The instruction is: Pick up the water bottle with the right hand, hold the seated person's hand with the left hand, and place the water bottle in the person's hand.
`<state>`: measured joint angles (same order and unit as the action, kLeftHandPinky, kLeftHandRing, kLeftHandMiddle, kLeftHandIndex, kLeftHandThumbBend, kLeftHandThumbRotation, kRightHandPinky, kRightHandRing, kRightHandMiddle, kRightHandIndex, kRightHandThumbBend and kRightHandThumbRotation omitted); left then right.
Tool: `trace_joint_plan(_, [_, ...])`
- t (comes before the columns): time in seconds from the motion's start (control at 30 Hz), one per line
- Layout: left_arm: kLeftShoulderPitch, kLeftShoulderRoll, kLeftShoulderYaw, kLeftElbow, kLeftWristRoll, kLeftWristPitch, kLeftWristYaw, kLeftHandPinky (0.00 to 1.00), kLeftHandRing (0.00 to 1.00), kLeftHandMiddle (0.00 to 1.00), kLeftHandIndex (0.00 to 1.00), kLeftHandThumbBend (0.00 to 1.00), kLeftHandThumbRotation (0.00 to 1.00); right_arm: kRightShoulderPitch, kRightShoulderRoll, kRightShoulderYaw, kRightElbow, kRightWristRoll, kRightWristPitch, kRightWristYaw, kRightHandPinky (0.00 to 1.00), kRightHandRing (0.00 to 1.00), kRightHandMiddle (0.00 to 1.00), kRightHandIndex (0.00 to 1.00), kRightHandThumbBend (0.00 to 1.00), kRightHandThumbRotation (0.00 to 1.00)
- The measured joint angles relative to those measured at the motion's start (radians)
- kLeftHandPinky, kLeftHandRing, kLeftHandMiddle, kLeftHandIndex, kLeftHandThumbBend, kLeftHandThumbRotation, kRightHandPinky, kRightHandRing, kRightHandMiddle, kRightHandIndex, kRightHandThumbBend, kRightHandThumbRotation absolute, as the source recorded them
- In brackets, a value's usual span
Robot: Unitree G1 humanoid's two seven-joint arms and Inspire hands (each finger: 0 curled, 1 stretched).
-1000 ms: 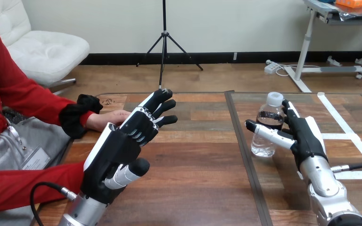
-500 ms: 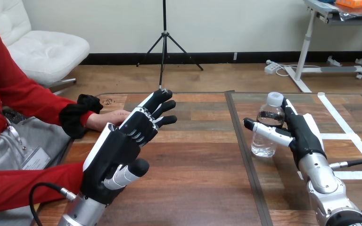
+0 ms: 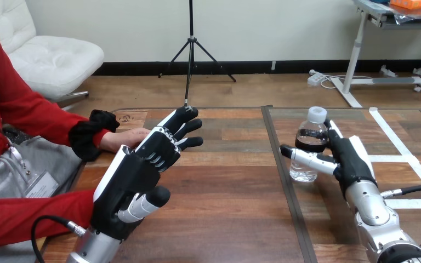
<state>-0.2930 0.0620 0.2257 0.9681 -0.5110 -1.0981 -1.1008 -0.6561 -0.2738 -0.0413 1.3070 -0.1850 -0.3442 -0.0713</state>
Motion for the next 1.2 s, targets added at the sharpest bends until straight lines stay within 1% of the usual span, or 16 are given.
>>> trace_joint_plan(0.23, [0.011, 0.000, 0.004, -0.019, -0.015, -0.001, -0.003, 0.80, 0.91, 0.93, 0.89, 1.00, 0.74, -0.004, 0.008, 0.007, 0.012, -0.017, 0.022, -0.016, 0.89, 0.97, 0.97, 1.00, 1.00, 0.39])
trace_joint_plan(0.33, [0.016, 0.001, 0.006, -0.028, -0.026, -0.004, -0.007, 0.80, 0.90, 0.92, 0.89, 1.00, 0.75, -0.007, 0.011, 0.007, 0.016, -0.020, 0.030, -0.022, 0.88, 0.96, 0.96, 1.00, 1.00, 0.37])
trace_joint_plan(0.53, [0.020, 0.002, 0.020, -0.043, -0.052, -0.010, -0.028, 0.79, 0.90, 0.92, 0.88, 1.00, 0.73, -0.017, 0.019, 0.005, 0.026, -0.020, 0.050, -0.040, 0.82, 0.92, 0.93, 0.97, 1.00, 0.29])
trace_joint_plan(0.63, [0.023, 0.002, 0.028, -0.053, -0.070, -0.010, -0.039, 0.78, 0.89, 0.92, 0.88, 1.00, 0.74, -0.020, 0.028, 0.003, 0.029, -0.020, 0.054, -0.061, 0.77, 0.88, 0.90, 0.93, 0.99, 0.22])
trace_joint_plan(0.7, [0.026, 0.002, 0.031, -0.061, -0.079, -0.012, -0.045, 0.79, 0.90, 0.91, 0.88, 1.00, 0.73, -0.021, 0.034, 0.002, 0.030, -0.020, 0.058, -0.077, 0.71, 0.83, 0.87, 0.90, 0.97, 0.15])
trace_joint_plan(0.87, [0.039, 0.007, 0.034, -0.086, -0.104, -0.007, -0.062, 0.80, 0.90, 0.91, 0.88, 1.00, 0.73, -0.023, 0.045, -0.006, 0.031, -0.016, 0.061, -0.101, 0.64, 0.76, 0.82, 0.83, 0.95, 0.07])
trace_joint_plan(0.93, [0.046, 0.010, 0.034, -0.095, -0.110, -0.006, -0.069, 0.80, 0.90, 0.91, 0.88, 1.00, 0.73, -0.024, 0.047, -0.011, 0.031, -0.013, 0.063, -0.106, 0.60, 0.72, 0.80, 0.81, 0.95, 0.04])
trace_joint_plan(1.0, [0.054, 0.012, 0.035, -0.103, -0.115, -0.004, -0.077, 0.81, 0.90, 0.91, 0.88, 1.00, 0.73, -0.025, 0.047, -0.016, 0.031, -0.008, 0.066, -0.107, 0.53, 0.67, 0.76, 0.77, 0.94, 0.02])
trace_joint_plan(1.1, [0.064, 0.017, 0.038, -0.111, -0.124, 0.004, -0.088, 0.81, 0.90, 0.91, 0.88, 1.00, 0.73, -0.025, 0.048, -0.018, 0.031, -0.007, 0.072, -0.115, 0.49, 0.63, 0.73, 0.74, 0.95, 0.01])
trace_joint_plan(1.2, [0.075, 0.019, 0.042, -0.119, -0.131, 0.013, -0.093, 0.81, 0.89, 0.91, 0.88, 1.00, 0.73, -0.026, 0.050, -0.030, 0.031, 0.005, 0.077, -0.119, 0.45, 0.59, 0.71, 0.70, 0.95, 0.01])
